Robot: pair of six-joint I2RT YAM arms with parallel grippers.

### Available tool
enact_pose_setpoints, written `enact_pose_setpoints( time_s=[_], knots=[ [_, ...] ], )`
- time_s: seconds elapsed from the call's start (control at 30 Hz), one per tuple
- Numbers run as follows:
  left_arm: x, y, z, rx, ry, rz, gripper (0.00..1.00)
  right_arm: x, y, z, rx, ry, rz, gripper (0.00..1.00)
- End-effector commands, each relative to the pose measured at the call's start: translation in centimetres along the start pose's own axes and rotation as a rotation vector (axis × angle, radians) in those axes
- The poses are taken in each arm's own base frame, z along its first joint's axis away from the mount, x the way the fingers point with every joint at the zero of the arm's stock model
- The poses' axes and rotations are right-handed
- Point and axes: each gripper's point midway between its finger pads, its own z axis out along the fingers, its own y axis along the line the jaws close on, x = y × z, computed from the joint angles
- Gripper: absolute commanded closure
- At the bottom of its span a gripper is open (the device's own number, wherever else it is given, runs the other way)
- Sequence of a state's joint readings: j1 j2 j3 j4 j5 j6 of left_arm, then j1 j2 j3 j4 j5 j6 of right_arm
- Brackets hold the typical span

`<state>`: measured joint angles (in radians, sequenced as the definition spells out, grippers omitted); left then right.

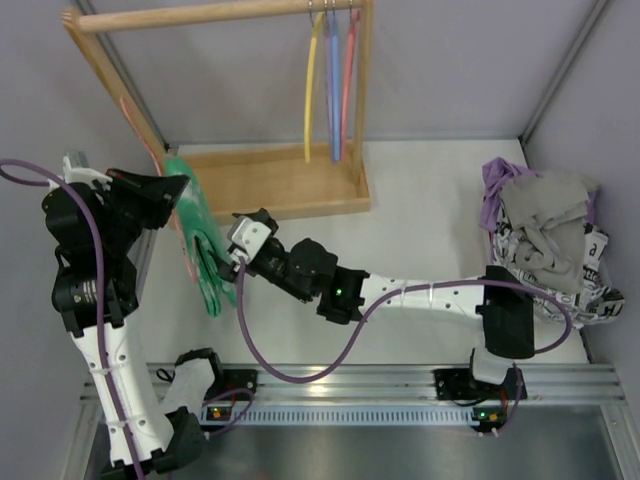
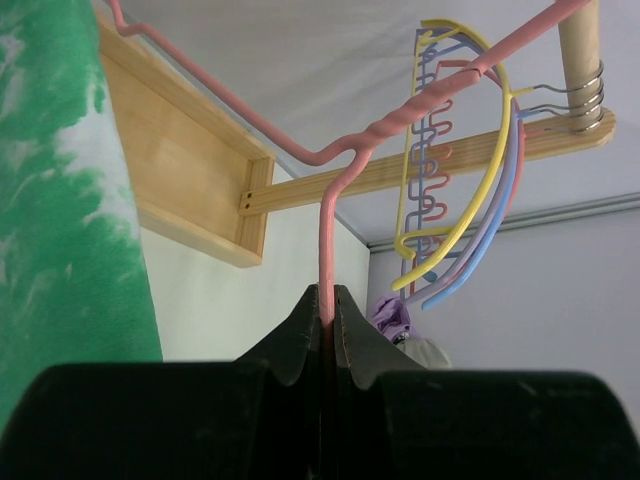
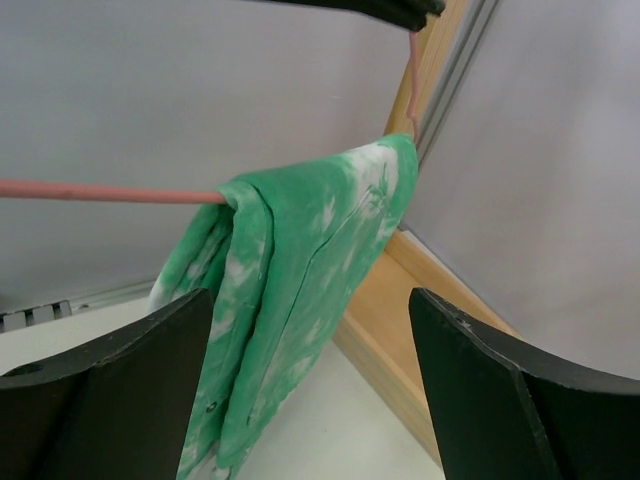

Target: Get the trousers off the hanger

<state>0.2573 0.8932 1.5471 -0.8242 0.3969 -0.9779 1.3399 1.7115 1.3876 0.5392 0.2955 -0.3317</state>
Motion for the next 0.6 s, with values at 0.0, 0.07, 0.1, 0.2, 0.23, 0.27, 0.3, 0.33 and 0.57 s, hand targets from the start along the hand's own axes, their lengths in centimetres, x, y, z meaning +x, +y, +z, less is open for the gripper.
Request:
enact_pose_setpoints(
  time_s=[0.0, 0.07, 0.1, 0.2, 0.23, 0.27, 0.3, 0.33, 0.57],
  knots=[
    [-2.4, -5.9, -2.0, 0.201, -0.104, 0.079, 1.00, -3.4, 0.2, 0.9, 0.016, -0.100, 0.044, 0.20],
    [-2.4, -5.8, -2.0, 0.200, -0.103, 0.078, 1.00, -3.3, 0.4, 1.2, 0.009, -0.101, 0.046, 0.22],
    [-2.3, -5.8, -2.0, 0.201, -0.099, 0.076, 1.00, -2.9, 0.5, 1.4, 0.007, -0.097, 0.040, 0.22],
    [-2.3, -5.6, -1.8, 0.197, -0.095, 0.071, 1.00, -2.6, 0.6, 1.8, 0.017, -0.103, 0.019, 0.23],
    [-2.2, -5.6, -1.8, 0.197, -0.091, 0.072, 1.00, -2.4, 0.7, 2.0, 0.017, -0.101, 0.018, 0.24],
    [-2.2, -5.7, -1.8, 0.198, -0.092, 0.073, 1.00, -2.6, 0.6, 2.1, 0.021, -0.106, 0.020, 0.24],
    [-2.2, -5.6, -1.8, 0.198, -0.092, 0.073, 1.00, -2.1, 0.6, 2.4, 0.025, -0.099, 0.019, 0.26],
    [-2.2, -5.6, -1.8, 0.198, -0.090, 0.071, 1.00, -2.0, 0.4, 2.5, 0.034, -0.096, 0.020, 0.28],
    [-2.2, -6.0, -2.1, 0.209, -0.090, 0.063, 1.00, -0.9, 0.3, 3.8, 0.058, -0.088, 0.015, 0.35]
  ],
)
